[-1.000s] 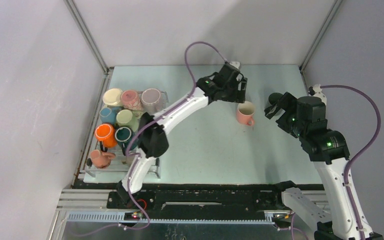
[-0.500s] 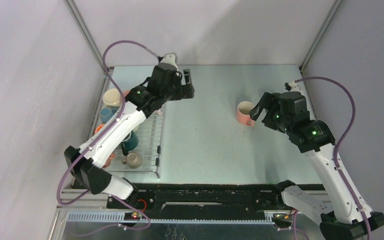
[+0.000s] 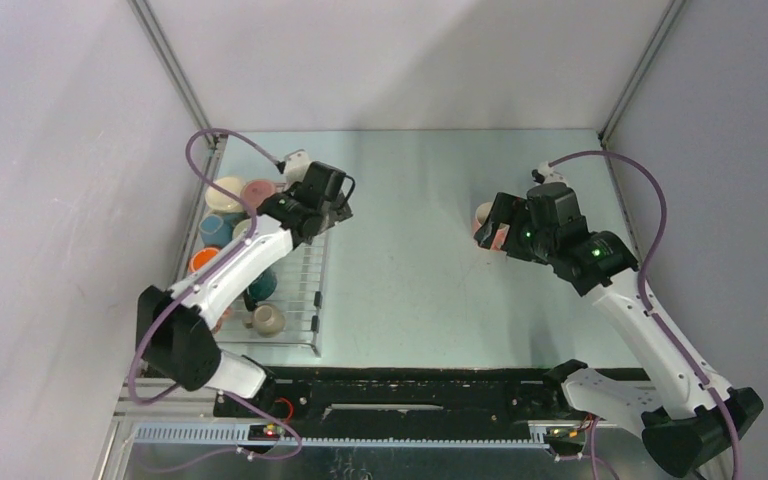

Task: Unload the cups from the dish rack
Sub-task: Unload the cup from the dish rack.

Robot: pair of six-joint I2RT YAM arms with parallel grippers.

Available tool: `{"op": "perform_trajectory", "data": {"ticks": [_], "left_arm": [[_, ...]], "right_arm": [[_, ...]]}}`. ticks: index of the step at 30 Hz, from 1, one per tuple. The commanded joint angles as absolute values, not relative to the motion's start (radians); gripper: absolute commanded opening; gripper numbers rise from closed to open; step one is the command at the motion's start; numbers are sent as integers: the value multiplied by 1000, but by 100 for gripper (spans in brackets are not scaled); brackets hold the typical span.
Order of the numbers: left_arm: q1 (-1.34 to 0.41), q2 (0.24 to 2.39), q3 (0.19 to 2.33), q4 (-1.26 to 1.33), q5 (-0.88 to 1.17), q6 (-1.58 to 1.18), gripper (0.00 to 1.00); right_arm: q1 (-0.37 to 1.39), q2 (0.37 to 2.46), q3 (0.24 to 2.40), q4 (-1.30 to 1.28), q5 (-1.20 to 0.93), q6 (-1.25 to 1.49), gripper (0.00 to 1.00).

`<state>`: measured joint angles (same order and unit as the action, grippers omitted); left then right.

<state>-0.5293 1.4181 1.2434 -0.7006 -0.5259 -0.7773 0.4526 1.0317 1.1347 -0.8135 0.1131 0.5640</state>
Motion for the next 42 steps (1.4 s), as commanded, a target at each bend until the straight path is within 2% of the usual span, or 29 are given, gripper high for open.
{"op": "perform_trajectory", "data": {"ticks": [1, 5, 12, 18, 31, 38, 42], "left_arm": [[-487, 1519, 1273, -678, -624, -909, 86], [-458, 1589, 1304, -679, -648, -951, 78], [-434, 1677, 1342, -636, -644, -928, 72], [-421, 1733, 1353, -612, -635, -915, 60], [-415, 1756, 1307, -572, -665, -928, 55], [-408, 1746, 1259, -529, -664, -934, 47], [-408, 1746, 1245, -530, -674, -943, 47]], "right_arm": [[462, 1020, 1129, -762, 105, 530, 100], [465, 1019, 1124, -758, 98, 528, 100], [473, 1006, 1093, -742, 90, 527, 100], [481, 990, 1066, -733, 89, 527, 100], [494, 982, 1005, -711, 87, 540, 100], [500, 997, 987, -699, 80, 538, 100], [504, 1010, 988, -702, 81, 536, 100]]}}
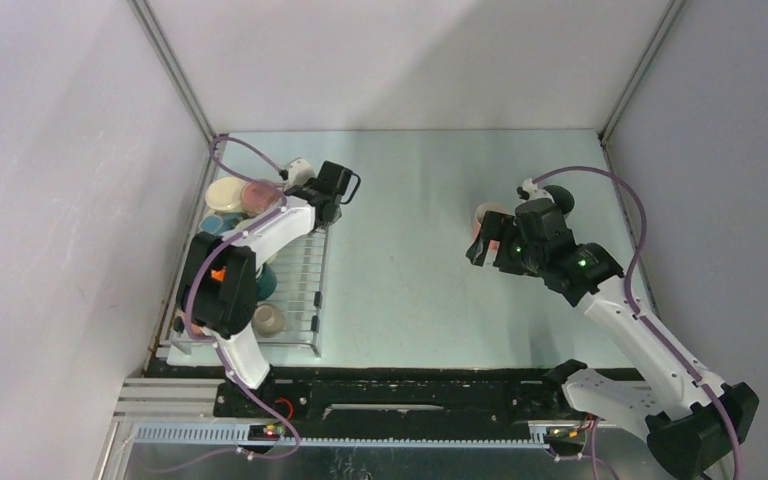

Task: Unload the cups from the dish rack
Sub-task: Unload the cup from the dish rack.

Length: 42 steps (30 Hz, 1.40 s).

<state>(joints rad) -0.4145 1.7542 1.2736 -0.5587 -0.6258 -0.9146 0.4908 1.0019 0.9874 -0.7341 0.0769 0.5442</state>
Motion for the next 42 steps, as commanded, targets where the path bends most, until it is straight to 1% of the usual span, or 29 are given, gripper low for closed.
{"op": "perform_trajectory", "data": {"ticks": [1, 10, 15, 18, 23, 25, 27, 29, 42], "left_arm": [[-408, 1748, 1242, -531, -674, -945, 47], [-395, 1762, 1226, -527, -666, -951, 49], [-387, 1754, 1215, -499, -657, -926, 48], [-387, 1755, 1211, -482, -638, -913, 42], [-387, 1750, 1204, -462, -611, -890, 17], [-387, 1737, 1200, -457, -606, -881, 8], [-387, 1723, 1197, -453, -602, -867, 2], [-387, 1702, 1193, -447, -597, -852, 0], [-415, 1604, 1212, -433, -607, -671, 0]], "right_arm": [[505, 1013, 987, -700, 80, 536, 100], [514, 1031, 960, -666, 69, 549, 100], [522, 1043, 953, -655, 65, 555, 100], [523, 1045, 948, -650, 67, 559, 100], [526, 1048, 938, -639, 65, 566, 100], [529, 1049, 937, -636, 64, 566, 100], [529, 1051, 936, -634, 64, 568, 100], [531, 1052, 936, -627, 60, 570, 100], [535, 1082, 937, -572, 11, 584, 100]]}}
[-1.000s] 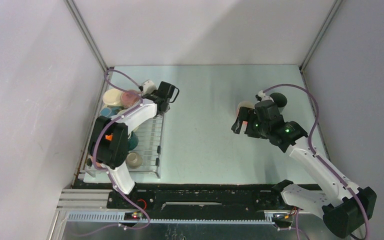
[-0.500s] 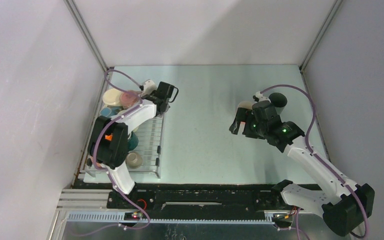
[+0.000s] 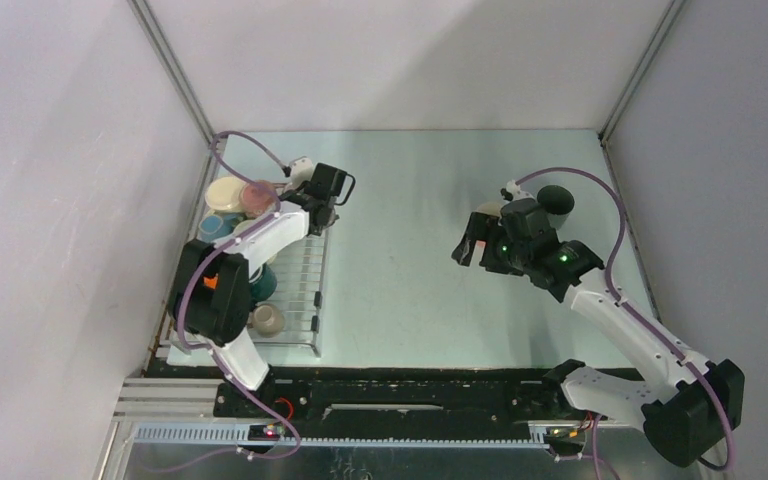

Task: Unload the cups from the dish rack
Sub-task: Unload the cup from the dish rack.

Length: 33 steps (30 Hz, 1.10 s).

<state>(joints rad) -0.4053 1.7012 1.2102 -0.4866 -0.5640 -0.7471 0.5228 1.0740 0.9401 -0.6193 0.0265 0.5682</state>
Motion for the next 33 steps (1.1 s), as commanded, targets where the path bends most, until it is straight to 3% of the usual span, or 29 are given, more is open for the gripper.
{"op": "perform_trajectory", "data": {"ticks": [1, 15, 33], "left_arm": [[-416, 1597, 1212, -431, -607, -662, 0], [-429, 1514, 1246, -479, -591, -619, 0], [-488, 1433, 1360, -583, -376, -633, 0]], "right_arm": [[536, 1084, 937, -569, 11, 586, 100], [535, 1114, 937, -442, -68, 626, 100], [492, 1306, 958, -69, -279, 780, 100]]}}
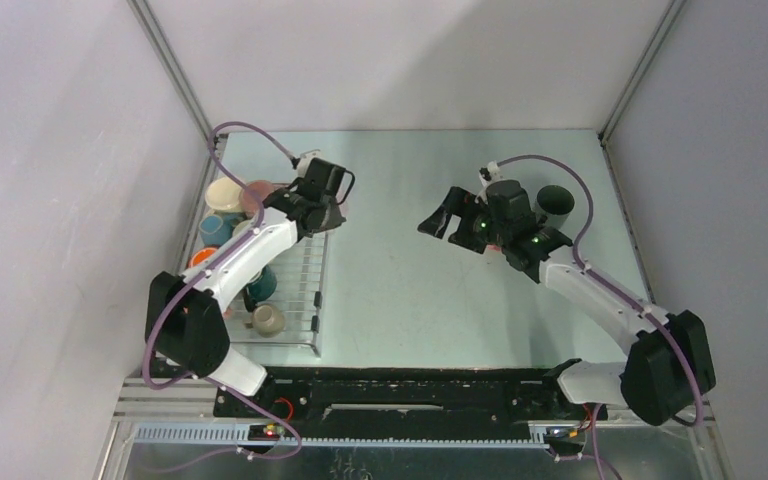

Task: Unload the cups from the dish rack
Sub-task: Unload the cup from the dish rack.

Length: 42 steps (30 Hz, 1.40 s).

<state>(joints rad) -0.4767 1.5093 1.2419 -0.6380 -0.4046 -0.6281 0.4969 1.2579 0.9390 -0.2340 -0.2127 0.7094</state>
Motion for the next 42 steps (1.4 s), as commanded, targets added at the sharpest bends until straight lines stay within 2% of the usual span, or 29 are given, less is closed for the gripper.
{"op": "perform_trajectory", "data": {"ticks": [1, 22, 42], "left_arm": [[-488, 1430, 1362, -583, -362, -638, 0], [-521, 1368, 1413, -519, -24, -836, 0], [-521, 1323, 1311, -331, 256, -1062, 0]], "right_arm": [[492, 1324, 959, -40, -292, 800, 100], [526, 1643, 960, 596, -443, 1118, 99], [493, 1711, 969, 1006, -538, 1367, 80]]}}
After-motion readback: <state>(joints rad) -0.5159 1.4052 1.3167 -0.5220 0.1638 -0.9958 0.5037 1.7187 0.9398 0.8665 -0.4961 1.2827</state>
